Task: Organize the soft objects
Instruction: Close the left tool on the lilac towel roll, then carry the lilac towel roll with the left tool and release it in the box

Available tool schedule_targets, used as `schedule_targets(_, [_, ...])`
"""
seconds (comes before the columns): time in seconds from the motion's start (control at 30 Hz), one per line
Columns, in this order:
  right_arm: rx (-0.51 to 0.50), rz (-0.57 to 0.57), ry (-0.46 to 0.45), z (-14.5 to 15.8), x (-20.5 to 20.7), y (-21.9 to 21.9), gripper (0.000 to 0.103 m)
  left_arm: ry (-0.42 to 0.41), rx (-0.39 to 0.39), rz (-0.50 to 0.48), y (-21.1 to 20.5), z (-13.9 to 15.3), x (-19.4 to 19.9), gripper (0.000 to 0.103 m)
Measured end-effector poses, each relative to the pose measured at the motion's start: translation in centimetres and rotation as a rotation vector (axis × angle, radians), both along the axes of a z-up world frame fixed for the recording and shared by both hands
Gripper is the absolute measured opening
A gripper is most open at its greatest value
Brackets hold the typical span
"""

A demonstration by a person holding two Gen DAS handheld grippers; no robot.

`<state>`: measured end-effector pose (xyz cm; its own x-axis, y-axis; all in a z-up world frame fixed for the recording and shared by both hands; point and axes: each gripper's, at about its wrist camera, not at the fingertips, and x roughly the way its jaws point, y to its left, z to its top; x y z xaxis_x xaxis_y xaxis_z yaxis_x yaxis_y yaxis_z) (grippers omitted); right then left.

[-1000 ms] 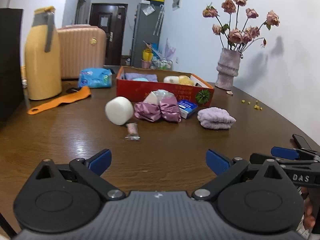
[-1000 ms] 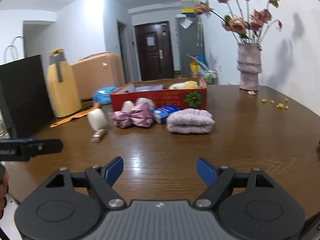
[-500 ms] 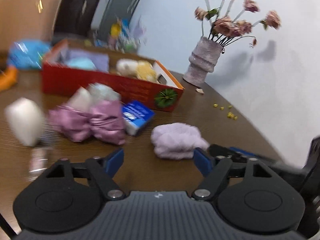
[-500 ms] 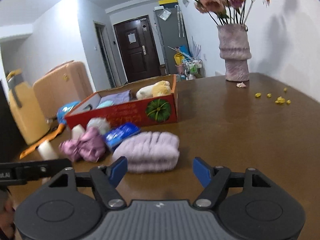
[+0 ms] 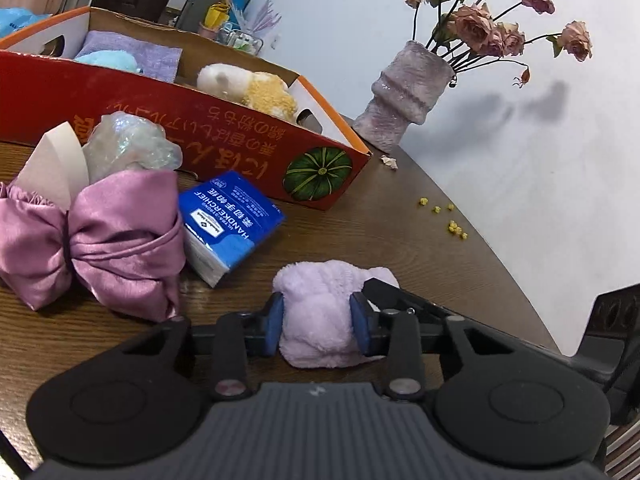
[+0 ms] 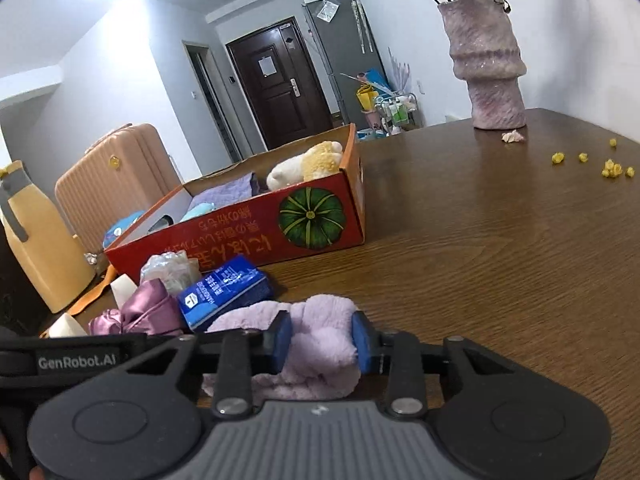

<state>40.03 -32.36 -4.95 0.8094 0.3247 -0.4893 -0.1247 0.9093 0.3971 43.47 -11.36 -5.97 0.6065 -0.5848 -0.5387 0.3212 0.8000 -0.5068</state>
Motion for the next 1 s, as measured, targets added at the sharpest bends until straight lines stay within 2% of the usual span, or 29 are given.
schedule_targets(0.17, [0.042, 0.000, 0.006, -0.2, 0.0, -0.6, 0.025, 0.005, -0.017, -0.004, 0.3, -0.2, 0.1, 0.031])
schedule_targets(0.33, [0.033, 0.001, -0.010, 0.0, -0.6, -0.4, 0.018, -0.013, 0.024, 0.004, 0.0, 0.9, -1.0, 0.028])
schedule_targets(0.47, [-0.017, 0.034, -0.031, 1.0, -3.9, 1.9, 0.017, -0.062, 0.088, 0.008, 0.6, 2.5, -4.9, 0.027])
schedule_targets(0.63, [0.037, 0.106, -0.011, 1.6, -8.8, 4.2, 0.017, -0.041, 0.098, 0.036, 4.1, 3.3, -10.9, 0.027])
schedule_targets(0.73, [0.030, 0.142, -0.006, 1.8, -11.4, 6.0, 0.017, -0.048, 0.112, 0.059, 5.8, 3.9, -14.4, 0.027])
schedule_targets(1.0, [0.016, 0.156, -0.024, 3.1, -15.7, 7.9, 0.017, -0.082, 0.096, 0.087, 7.5, 5.3, -18.7, 0.028])
